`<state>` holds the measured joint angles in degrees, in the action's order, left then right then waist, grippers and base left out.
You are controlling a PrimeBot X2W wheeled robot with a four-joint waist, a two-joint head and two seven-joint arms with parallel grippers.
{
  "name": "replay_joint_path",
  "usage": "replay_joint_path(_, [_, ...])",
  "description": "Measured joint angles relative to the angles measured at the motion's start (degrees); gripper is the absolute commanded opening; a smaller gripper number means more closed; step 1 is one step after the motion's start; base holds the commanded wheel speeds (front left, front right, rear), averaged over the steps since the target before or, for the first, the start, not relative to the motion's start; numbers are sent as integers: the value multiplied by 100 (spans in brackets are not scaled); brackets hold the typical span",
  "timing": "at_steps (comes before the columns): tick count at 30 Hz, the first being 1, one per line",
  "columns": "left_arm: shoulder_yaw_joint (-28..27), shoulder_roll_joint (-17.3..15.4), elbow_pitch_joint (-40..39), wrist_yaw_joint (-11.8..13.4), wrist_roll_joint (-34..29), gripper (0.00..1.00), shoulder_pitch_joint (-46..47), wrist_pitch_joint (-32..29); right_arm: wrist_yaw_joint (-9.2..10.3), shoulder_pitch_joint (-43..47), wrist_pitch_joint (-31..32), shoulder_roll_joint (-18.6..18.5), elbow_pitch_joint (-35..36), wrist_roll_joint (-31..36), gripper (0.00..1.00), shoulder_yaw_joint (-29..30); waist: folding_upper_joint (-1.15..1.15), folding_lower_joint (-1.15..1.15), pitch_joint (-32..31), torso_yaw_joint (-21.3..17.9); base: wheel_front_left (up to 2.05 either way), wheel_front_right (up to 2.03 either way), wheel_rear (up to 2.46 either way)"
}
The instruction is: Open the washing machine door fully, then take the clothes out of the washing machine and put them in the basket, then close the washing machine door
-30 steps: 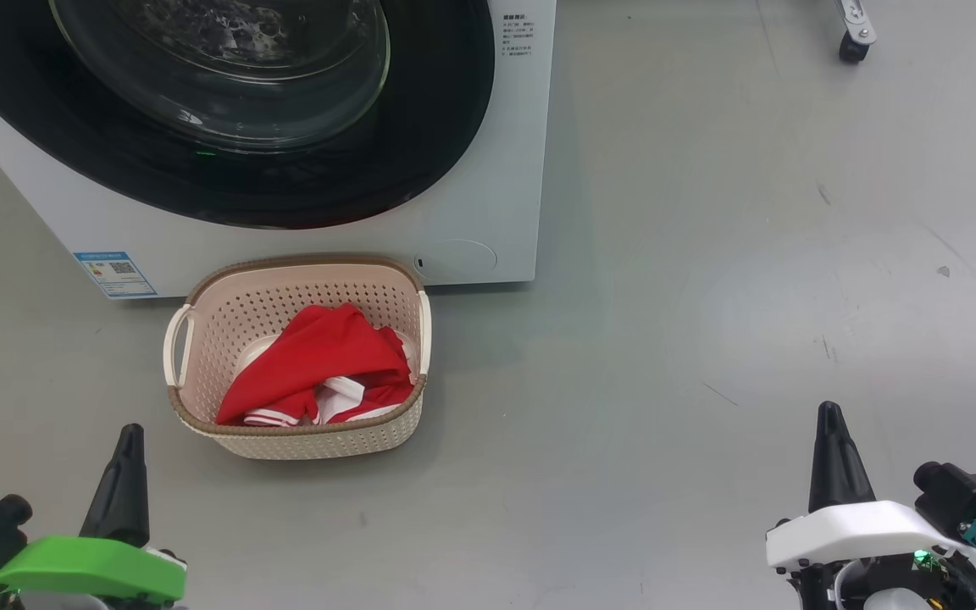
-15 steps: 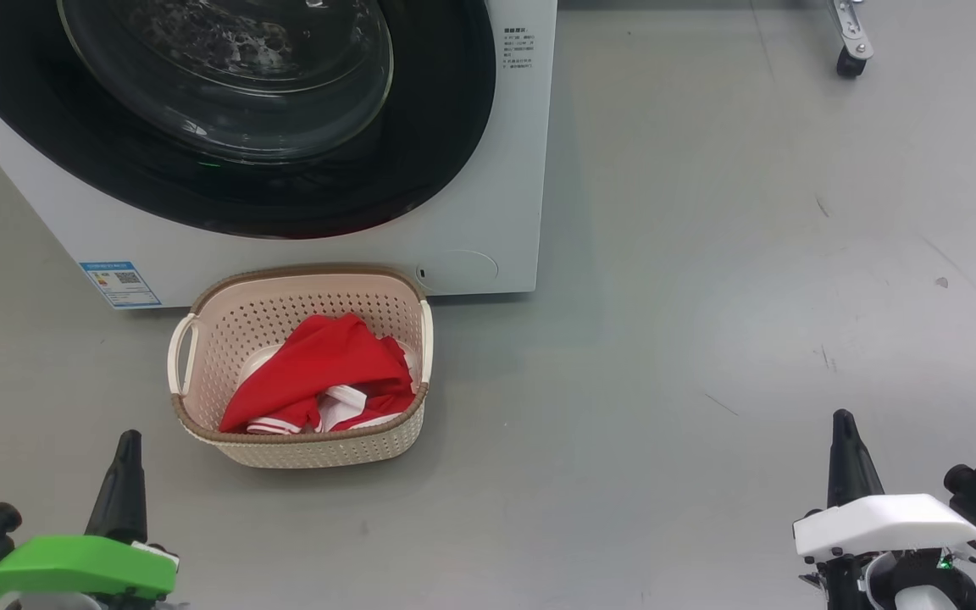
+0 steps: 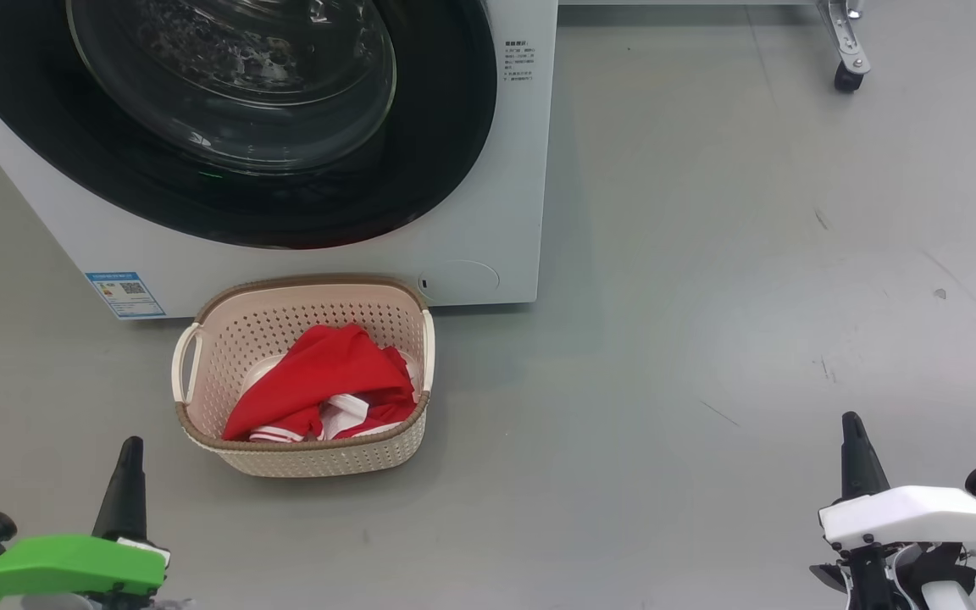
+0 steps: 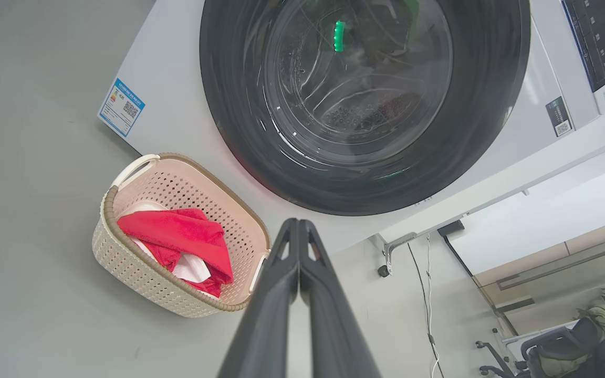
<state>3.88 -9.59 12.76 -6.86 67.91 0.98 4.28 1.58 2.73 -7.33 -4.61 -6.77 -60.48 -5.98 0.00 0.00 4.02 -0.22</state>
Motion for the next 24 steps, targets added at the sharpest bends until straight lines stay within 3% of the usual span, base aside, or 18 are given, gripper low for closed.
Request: replay_joint_path(24, [-298, 310, 148, 0, 1347, 0, 32, -430, -404, -231, 387, -131, -338, -1967, 0, 311, 0, 0, -201, 13, 0, 0, 0])
